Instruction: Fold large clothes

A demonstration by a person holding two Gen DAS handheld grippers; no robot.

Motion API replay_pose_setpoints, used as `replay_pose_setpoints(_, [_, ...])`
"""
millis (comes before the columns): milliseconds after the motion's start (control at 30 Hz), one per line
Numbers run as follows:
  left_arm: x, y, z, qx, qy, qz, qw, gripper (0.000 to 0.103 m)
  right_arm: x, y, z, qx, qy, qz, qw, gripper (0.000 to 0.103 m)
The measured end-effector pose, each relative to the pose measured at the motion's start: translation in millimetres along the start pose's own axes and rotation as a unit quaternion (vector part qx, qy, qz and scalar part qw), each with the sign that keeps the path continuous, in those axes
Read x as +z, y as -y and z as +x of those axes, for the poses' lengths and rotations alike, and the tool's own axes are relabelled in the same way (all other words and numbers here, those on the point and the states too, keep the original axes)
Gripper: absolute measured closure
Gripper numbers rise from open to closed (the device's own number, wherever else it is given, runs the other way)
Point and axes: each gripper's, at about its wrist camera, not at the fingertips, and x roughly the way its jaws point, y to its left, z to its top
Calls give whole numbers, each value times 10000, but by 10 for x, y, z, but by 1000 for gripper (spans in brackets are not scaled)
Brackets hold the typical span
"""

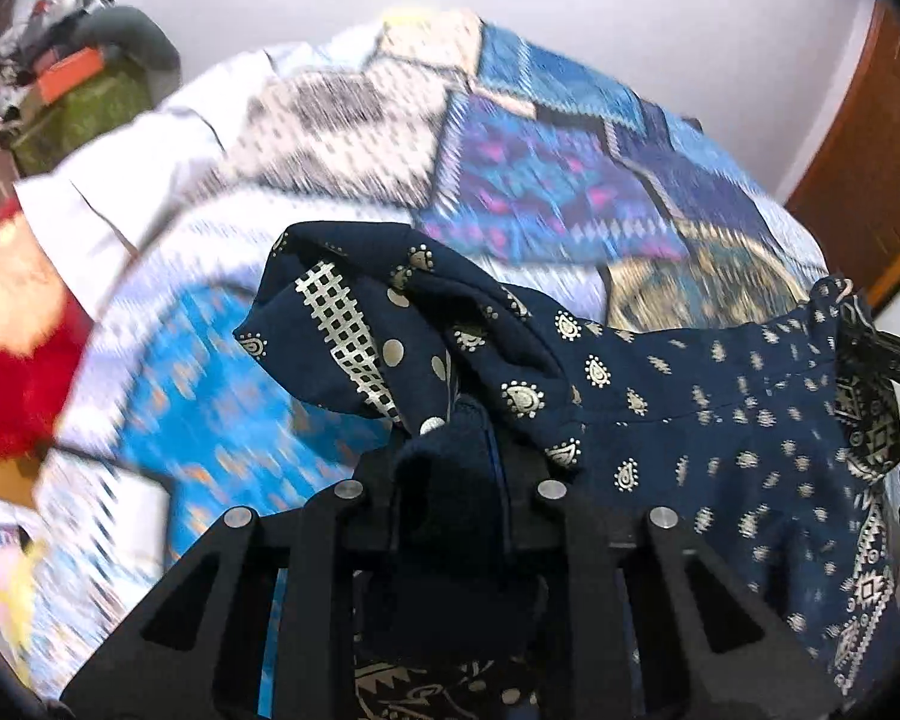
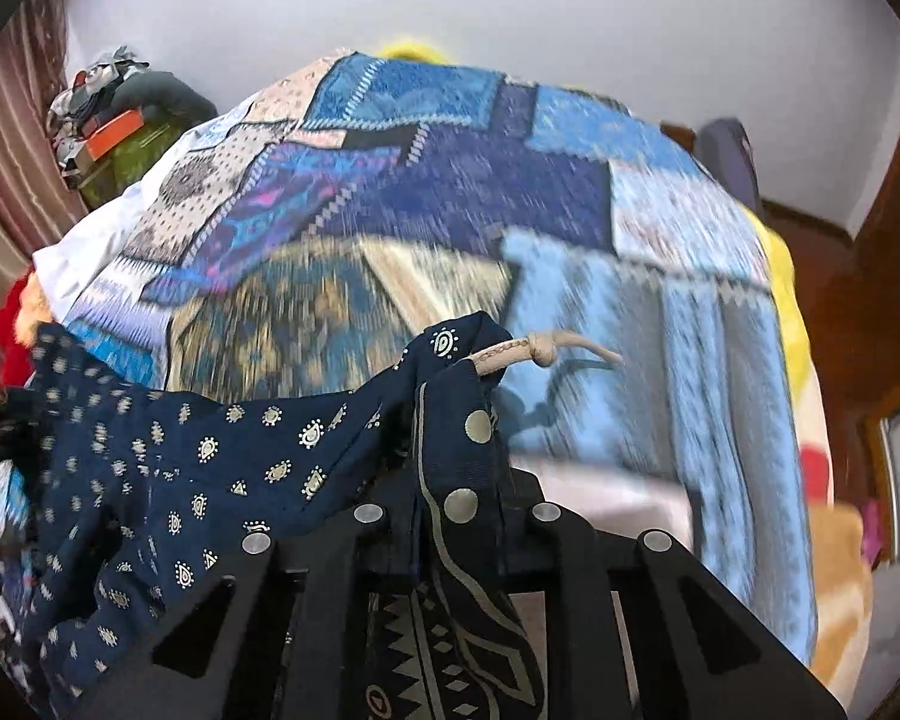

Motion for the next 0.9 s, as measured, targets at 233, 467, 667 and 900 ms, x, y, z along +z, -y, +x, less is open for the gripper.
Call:
replay_pose_setpoints(233, [33,-253,511,428,-598,-172,9971,77,311,-243,376,-379,67,-160,9991,89])
replay_pose_setpoints(467, [-100,-222,747,731,-670,-229,9948,66,218,-236,344,-1130,171,-547,9919,29])
replay_pose_setpoints(667, [-169,-220,600,796,-901,-49,9927,51,60,79,137,-972,-117,61,9952,1])
replay_pose_setpoints(900, [-391,-57,-168,944,-530,576,9925,40,-288,41,-569,-680,-45,59,9977,1])
